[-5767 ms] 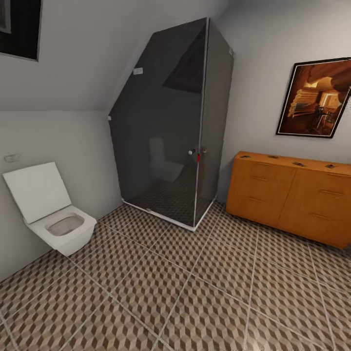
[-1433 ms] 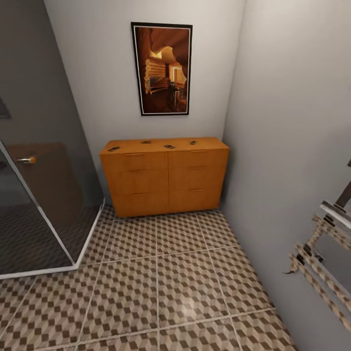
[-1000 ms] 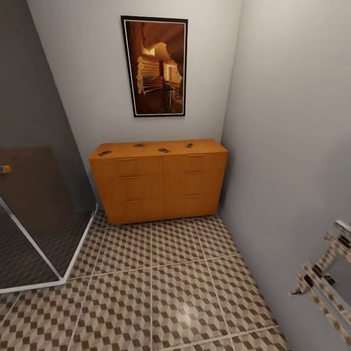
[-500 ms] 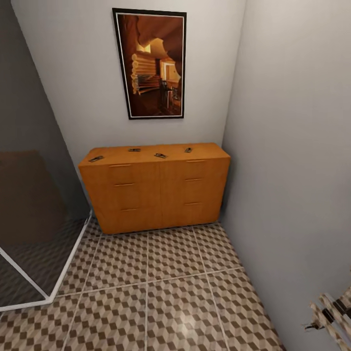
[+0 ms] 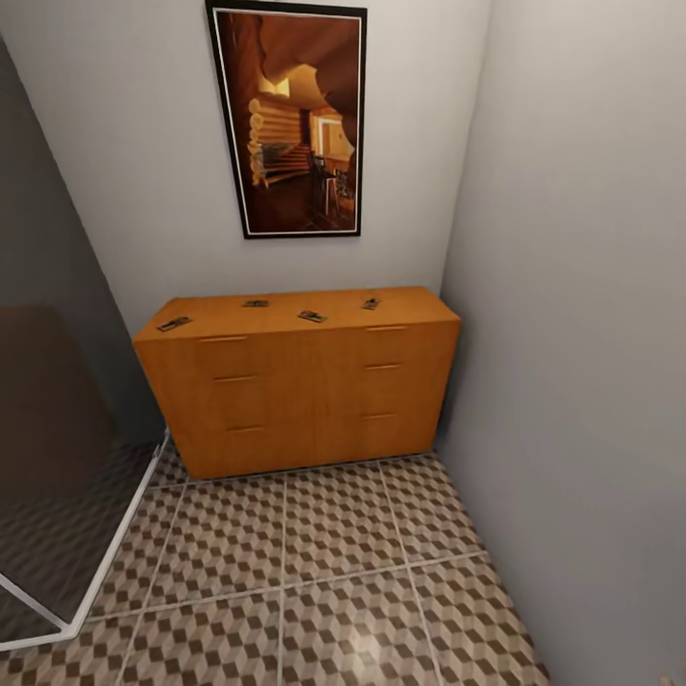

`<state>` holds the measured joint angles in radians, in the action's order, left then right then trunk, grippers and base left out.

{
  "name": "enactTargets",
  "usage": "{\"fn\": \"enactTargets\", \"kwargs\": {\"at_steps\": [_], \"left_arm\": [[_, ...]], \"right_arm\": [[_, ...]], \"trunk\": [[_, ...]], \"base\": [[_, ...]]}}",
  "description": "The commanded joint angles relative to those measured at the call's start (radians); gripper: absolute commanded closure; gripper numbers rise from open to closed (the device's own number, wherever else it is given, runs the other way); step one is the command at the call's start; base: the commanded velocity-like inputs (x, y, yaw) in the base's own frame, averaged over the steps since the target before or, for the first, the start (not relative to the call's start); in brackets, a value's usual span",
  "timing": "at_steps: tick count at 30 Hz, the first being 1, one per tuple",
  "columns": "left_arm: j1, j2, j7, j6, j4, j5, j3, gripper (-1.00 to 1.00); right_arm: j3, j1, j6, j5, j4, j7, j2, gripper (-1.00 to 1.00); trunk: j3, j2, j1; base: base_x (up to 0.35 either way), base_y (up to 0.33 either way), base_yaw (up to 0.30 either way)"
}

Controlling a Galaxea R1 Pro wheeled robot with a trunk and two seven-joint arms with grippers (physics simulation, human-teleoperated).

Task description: Take the four mousetraps from the cabinet in the bathroom and place them on the bathroom floor. Make sure all four end up on the same floor surface, and ensure that at least two of them are either under or directly next to the same bathroom sink.

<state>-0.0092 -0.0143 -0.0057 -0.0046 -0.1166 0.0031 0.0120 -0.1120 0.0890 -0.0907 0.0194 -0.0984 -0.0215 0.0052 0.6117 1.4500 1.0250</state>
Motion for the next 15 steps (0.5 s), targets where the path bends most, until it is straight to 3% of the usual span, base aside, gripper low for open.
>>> {"fn": "enactTargets", "kwargs": {"at_steps": [1, 15], "left_arm": [[0.000, 0.000, 0.000, 0.000, 0.000, 0.000, 0.000, -1.00], [0.000, 0.000, 0.000, 0.000, 0.000, 0.000, 0.000, -1.00]], "right_arm": [[0.000, 0.000, 0.000, 0.000, 0.000, 0.000, 0.000, -1.00], [0.000, 0.000, 0.000, -0.004, -0.001, 0.000, -0.002, -1.00]], "trunk": [[0.000, 0.000, 0.000], [0.000, 0.000, 0.000]], "base": [[0.329, 0.000, 0.000], [0.326, 0.000, 0.000]]}}
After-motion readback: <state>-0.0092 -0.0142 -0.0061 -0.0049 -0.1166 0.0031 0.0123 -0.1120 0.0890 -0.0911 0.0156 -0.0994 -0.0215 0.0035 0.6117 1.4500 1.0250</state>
